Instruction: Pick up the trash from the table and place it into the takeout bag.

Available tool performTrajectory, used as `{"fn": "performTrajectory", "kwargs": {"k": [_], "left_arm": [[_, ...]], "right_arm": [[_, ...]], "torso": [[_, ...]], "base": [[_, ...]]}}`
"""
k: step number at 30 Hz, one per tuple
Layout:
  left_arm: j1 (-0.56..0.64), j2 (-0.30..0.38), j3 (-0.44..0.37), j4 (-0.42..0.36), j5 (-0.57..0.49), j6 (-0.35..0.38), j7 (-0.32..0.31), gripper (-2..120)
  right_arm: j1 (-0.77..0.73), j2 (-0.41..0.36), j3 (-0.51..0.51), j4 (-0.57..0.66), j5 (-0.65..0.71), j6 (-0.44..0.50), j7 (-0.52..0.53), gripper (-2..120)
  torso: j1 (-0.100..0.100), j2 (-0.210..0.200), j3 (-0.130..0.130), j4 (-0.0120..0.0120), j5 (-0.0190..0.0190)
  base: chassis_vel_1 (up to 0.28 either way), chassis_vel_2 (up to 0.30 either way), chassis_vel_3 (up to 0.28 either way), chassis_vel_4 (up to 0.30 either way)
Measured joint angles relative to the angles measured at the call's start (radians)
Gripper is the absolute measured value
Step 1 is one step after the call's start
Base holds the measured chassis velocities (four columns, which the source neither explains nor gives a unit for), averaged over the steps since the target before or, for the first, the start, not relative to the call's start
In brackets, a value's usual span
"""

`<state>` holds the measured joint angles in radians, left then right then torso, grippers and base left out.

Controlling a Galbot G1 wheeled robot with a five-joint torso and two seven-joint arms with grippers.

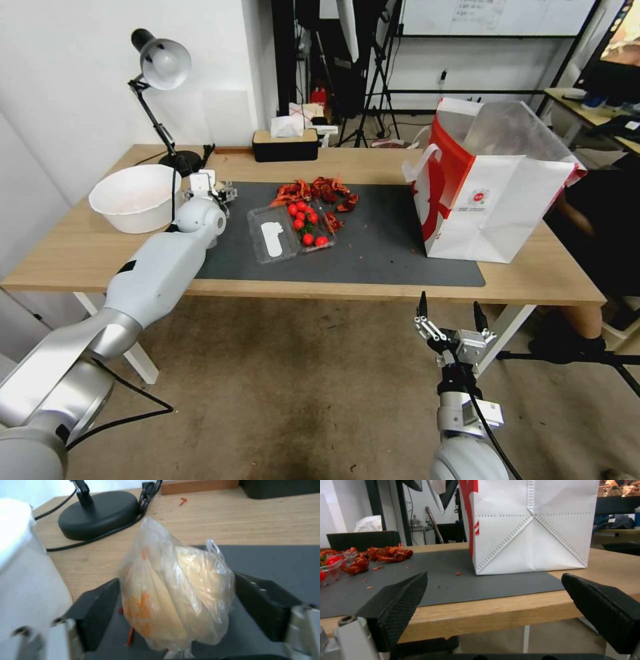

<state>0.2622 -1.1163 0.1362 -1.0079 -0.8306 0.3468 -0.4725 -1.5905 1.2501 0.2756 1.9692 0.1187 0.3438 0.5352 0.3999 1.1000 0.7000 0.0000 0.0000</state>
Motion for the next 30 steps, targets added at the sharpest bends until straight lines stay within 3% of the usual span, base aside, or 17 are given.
{"fn": "performTrajectory", "kwargs": {"k": [19,21,26,28,29,30], "left_arm": [[0.001,-0.002,0.005,0.014,0.012,0.011,0.014,15],[0.003,-0.001,0.007,0.008,0.017,0.004,0.019,13],[0.014,0.017,0.019,-0.049,0.04,-0.058,0.085,5],[0.016,0.027,0.028,-0.085,0.026,-0.132,0.164,5],[0.016,0.027,0.028,-0.085,0.026,-0.132,0.164,5],[0.016,0.031,0.033,-0.1,0.008,-0.182,0.217,5]], "right_arm": [[-0.006,-0.001,0.002,-0.004,0.001,0.004,0.003,100],[-0.006,-0.001,0.002,-0.004,0.001,0.004,0.003,100],[-0.006,-0.001,0.001,-0.004,0.001,0.004,0.003,100],[-0.006,-0.001,0.0,-0.004,0.001,0.004,0.003,100],[-0.006,-0.001,0.0,-0.004,0.001,0.004,0.003,100],[-0.005,0.0,0.0,-0.004,0.0,0.004,0.003,100]], "torso": [[0.0,0.0,0.0,0.0,-0.0001],[0.0,0.0,0.0,-0.0001,-0.0002],[0.0,0.0,0.0,0.0001,-0.0001],[0.0,0.0,0.0,-0.0001,0.0001],[0.0,0.0,0.0,-0.0001,0.0001],[0.0,0.0,0.0,0.0,0.0]], "base": [[0.0,0.0,0.0,0.0],[0.0,0.0,0.0,0.0],[0.0,0.0,0.0,0.0],[0.0,0.0,0.0,0.0],[0.0,0.0,0.0,0.0],[0.0,0.0,0.0,0.0]]}}
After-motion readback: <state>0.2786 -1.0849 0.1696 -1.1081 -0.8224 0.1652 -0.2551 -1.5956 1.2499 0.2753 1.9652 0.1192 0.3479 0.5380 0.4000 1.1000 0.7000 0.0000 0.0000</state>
